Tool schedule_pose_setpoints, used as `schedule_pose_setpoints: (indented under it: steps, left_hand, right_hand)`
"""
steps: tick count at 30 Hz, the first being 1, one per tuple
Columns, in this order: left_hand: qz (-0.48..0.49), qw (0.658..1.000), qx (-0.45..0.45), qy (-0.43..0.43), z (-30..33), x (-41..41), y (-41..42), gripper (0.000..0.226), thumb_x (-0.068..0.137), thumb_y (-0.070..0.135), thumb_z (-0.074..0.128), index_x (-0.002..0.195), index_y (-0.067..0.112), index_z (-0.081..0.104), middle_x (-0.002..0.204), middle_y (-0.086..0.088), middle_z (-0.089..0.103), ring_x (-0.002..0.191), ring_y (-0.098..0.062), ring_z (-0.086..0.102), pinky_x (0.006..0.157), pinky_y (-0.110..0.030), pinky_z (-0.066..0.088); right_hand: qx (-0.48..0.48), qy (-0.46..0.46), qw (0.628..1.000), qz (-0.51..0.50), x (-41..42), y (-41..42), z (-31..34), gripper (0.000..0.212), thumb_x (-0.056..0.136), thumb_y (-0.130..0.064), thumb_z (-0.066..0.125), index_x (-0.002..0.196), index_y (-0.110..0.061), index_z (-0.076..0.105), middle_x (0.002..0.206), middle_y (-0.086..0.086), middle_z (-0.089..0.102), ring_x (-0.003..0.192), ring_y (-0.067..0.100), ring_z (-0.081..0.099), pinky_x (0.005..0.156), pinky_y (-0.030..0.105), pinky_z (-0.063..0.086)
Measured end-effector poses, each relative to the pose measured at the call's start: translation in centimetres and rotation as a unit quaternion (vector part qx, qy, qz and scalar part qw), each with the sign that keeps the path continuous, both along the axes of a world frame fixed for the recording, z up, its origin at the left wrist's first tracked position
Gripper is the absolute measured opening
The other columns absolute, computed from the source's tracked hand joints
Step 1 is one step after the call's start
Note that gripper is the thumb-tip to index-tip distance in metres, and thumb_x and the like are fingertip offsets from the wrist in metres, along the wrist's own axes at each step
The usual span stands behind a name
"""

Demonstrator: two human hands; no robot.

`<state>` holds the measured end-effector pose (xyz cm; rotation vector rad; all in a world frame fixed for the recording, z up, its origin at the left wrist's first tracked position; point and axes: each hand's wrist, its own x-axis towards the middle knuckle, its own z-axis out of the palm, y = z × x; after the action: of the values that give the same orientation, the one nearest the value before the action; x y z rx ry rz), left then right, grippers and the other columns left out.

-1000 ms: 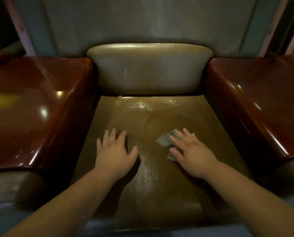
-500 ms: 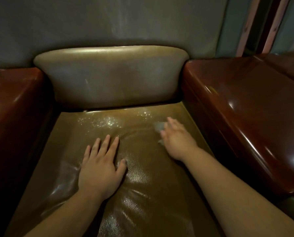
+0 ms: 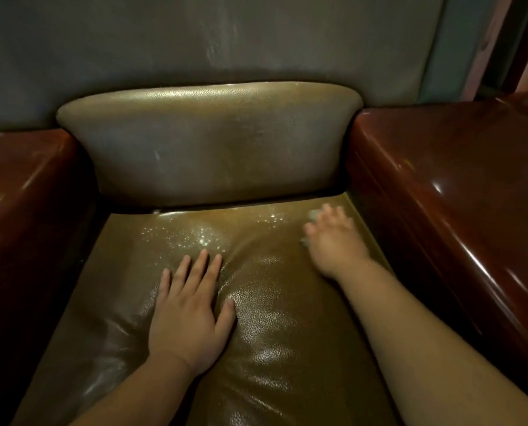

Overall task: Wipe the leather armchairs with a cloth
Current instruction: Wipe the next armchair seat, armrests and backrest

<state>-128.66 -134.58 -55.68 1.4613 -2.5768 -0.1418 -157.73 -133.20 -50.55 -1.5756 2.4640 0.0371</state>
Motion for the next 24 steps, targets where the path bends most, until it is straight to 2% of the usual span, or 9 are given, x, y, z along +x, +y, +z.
schedule_pose_setpoints:
  steps: [2,3,8,10,13,16,18,21,24]
  left_hand:
    - [-0.002,1.0,0.004,0.002,-0.1,-0.1,-0.1,0.077,0.098,0.068,0.023,0.168,0.038,0.017,0.175,0.008,0.016,0.163,-0.019,0.008,0.132,-0.05,0.004]
    - [-0.001,1.0,0.005,0.0,-0.2,-0.3,-0.2,0.077,0.098,0.068,0.021,0.168,0.039,0.016,0.176,0.007,0.015,0.163,-0.019,0.007,0.132,-0.05,0.003]
    - [0.011,1.0,0.001,0.0,0.0,-0.9,-1.1,0.079,0.095,0.069,0.015,0.168,0.04,0.016,0.177,0.005,0.01,0.164,-0.019,0.004,0.132,-0.051,0.001]
    - [0.019,1.0,0.004,-0.003,0.1,-0.9,-1.2,0.079,0.095,0.069,0.014,0.168,0.039,0.016,0.177,0.004,0.011,0.164,-0.019,0.005,0.132,-0.051,0.001]
    - [0.056,0.998,0.004,0.018,0.0,-1.1,-1.7,0.08,0.096,0.07,0.012,0.168,0.037,0.018,0.177,0.004,0.011,0.164,-0.019,0.002,0.132,-0.049,-0.002]
    - [0.123,0.991,0.003,0.047,0.0,-2.3,-3.2,0.081,0.096,0.071,0.011,0.168,0.036,0.018,0.177,0.005,0.012,0.164,-0.02,0.002,0.132,-0.053,-0.005]
    - [0.144,0.988,0.005,0.047,-0.3,-3.2,-4.4,0.08,0.096,0.071,0.01,0.168,0.036,0.017,0.177,0.005,0.012,0.164,-0.022,0.003,0.131,-0.056,-0.005]
    - [0.147,0.989,0.003,0.027,-1.0,-3.6,-5.2,0.08,0.096,0.071,0.011,0.168,0.037,0.018,0.177,0.004,0.013,0.163,-0.025,0.006,0.13,-0.059,-0.004]
    - [0.146,0.989,-0.004,0.021,-1.2,-3.4,-5.5,0.081,0.096,0.072,0.012,0.168,0.036,0.019,0.177,0.004,0.014,0.163,-0.025,0.007,0.13,-0.06,-0.003]
  right_hand:
    - [-0.007,-0.056,0.99,-0.126,-2.3,-1.5,0.6,0.058,0.112,-0.044,0.021,0.164,-0.019,0.023,0.174,0.01,0.004,0.16,0.032,0.0,0.129,0.052,0.009]
    - [-0.023,-0.071,0.989,-0.129,-2.0,-2.1,0.5,0.06,0.112,-0.046,0.018,0.165,-0.018,0.021,0.174,0.007,0.006,0.16,0.029,0.002,0.13,0.049,0.009]
    - [-0.08,-0.082,0.981,0.155,6.6,-1.2,-1.7,0.076,0.101,-0.062,0.008,0.161,-0.021,0.032,0.171,-0.001,0.023,0.159,0.022,0.013,0.126,0.04,0.009]
    - [-0.069,-0.08,0.979,0.176,6.0,-1.0,-1.7,0.079,0.098,-0.063,0.008,0.16,-0.021,0.034,0.171,0.0,0.022,0.159,0.024,0.012,0.125,0.04,0.007]
    - [-0.034,0.004,0.996,0.078,-0.1,-2.9,-1.4,0.055,0.109,-0.048,0.029,0.158,-0.024,0.035,0.172,0.011,0.017,0.158,0.039,0.009,0.127,0.053,0.011]
    - [-0.021,-0.038,0.995,-0.088,-4.2,-4.5,-0.5,0.058,0.112,-0.045,0.019,0.164,-0.022,0.026,0.174,0.008,0.01,0.16,0.035,0.004,0.129,0.052,0.008]
    - [-0.042,-0.063,0.996,-0.042,-2.0,-4.9,-0.8,0.062,0.111,-0.05,0.013,0.163,-0.023,0.028,0.173,0.004,0.017,0.16,0.027,0.009,0.129,0.043,0.007]
    - [-0.082,-0.07,0.987,0.118,3.3,-3.9,-2.5,0.08,0.1,-0.066,0.005,0.161,-0.023,0.032,0.17,-0.002,0.025,0.159,0.022,0.014,0.127,0.039,0.008]
    - [-0.048,-0.021,0.994,0.099,1.1,-4.7,-2.6,0.067,0.106,-0.058,0.016,0.16,-0.022,0.033,0.171,0.007,0.023,0.159,0.031,0.014,0.127,0.046,0.011]
